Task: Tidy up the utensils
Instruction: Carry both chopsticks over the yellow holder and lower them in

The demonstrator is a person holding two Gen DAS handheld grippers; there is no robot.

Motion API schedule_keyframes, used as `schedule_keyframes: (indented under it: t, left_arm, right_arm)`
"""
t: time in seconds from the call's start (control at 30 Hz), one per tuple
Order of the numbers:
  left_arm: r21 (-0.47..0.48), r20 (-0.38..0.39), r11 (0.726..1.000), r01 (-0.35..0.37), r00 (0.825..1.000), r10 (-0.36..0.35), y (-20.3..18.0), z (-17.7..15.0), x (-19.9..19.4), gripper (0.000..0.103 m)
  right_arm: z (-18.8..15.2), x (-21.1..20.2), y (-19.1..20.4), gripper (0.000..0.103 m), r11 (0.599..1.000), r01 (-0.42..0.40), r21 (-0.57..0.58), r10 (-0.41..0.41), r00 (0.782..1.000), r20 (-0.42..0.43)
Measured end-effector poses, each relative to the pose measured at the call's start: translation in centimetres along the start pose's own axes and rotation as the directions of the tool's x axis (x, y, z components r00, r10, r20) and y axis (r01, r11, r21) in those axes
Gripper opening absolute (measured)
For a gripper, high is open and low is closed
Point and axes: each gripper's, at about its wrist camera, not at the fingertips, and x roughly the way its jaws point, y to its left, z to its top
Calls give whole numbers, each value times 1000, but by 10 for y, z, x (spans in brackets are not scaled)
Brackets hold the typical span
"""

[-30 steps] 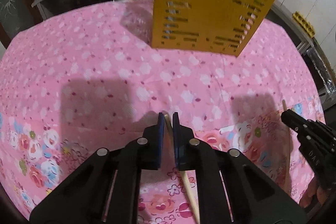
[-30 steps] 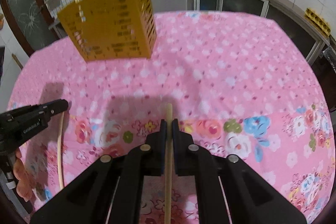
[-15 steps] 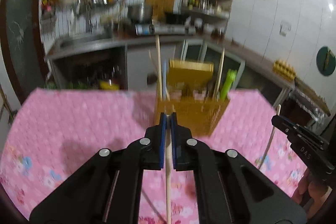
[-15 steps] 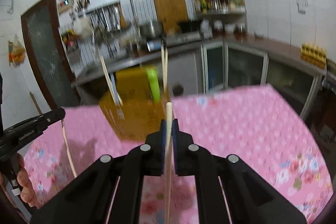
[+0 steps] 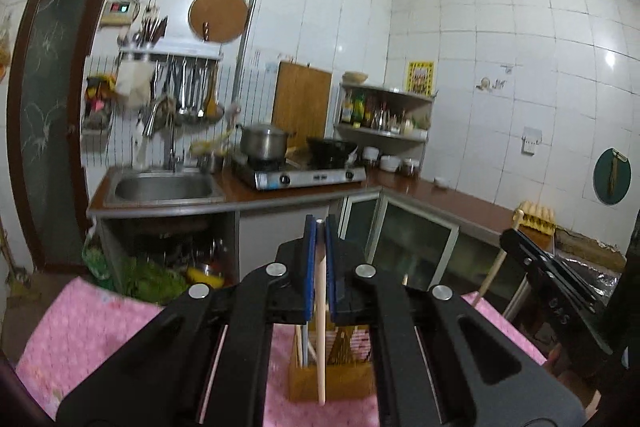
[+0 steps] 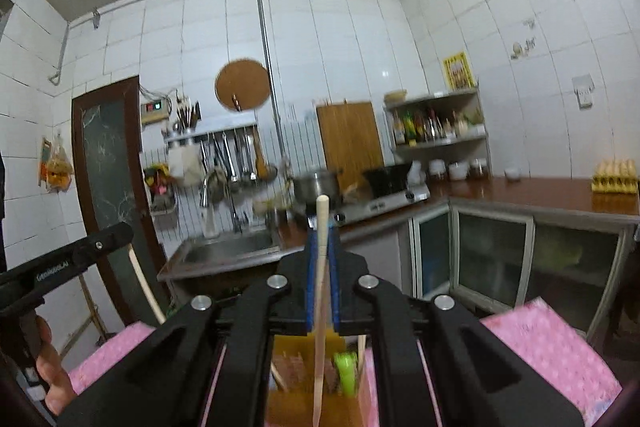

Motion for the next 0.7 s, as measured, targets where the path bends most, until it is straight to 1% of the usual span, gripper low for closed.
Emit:
schedule_keyframes:
  t: [0.13,0.2,0.3,0.43,0.57,0.7]
  left_arm:
    - [7,30,1000,-6,1000,6,-5,12,13,3]
    - [1,39,1000,-6,999,6,-5,13,20,3]
    - [19,52,1000,-17,999,16,-7,9,33,3]
    - [12,44,1000,-9,999,8,-4,-8,53,3]
    - [32,24,999,-2,1000,1,0,-31,73,3]
    - [34,-28,999,11,1000,-10,8,-57,90,3]
  right_arm:
    - [4,21,8,6,999,16,-37,-15,1000,27]
    - [0,27,8,6,999,23,-48,-21,999,40]
    - [-5,33,8,6,997,30,-64,-27,999,47]
    - [-15,39,5,6,996,31,-79,-28,999,42]
    - [-33,44,3,6,996,18,-85,-16,1000,23]
    - [-59,48,-1,6,993,21,-118,-24,999,-25]
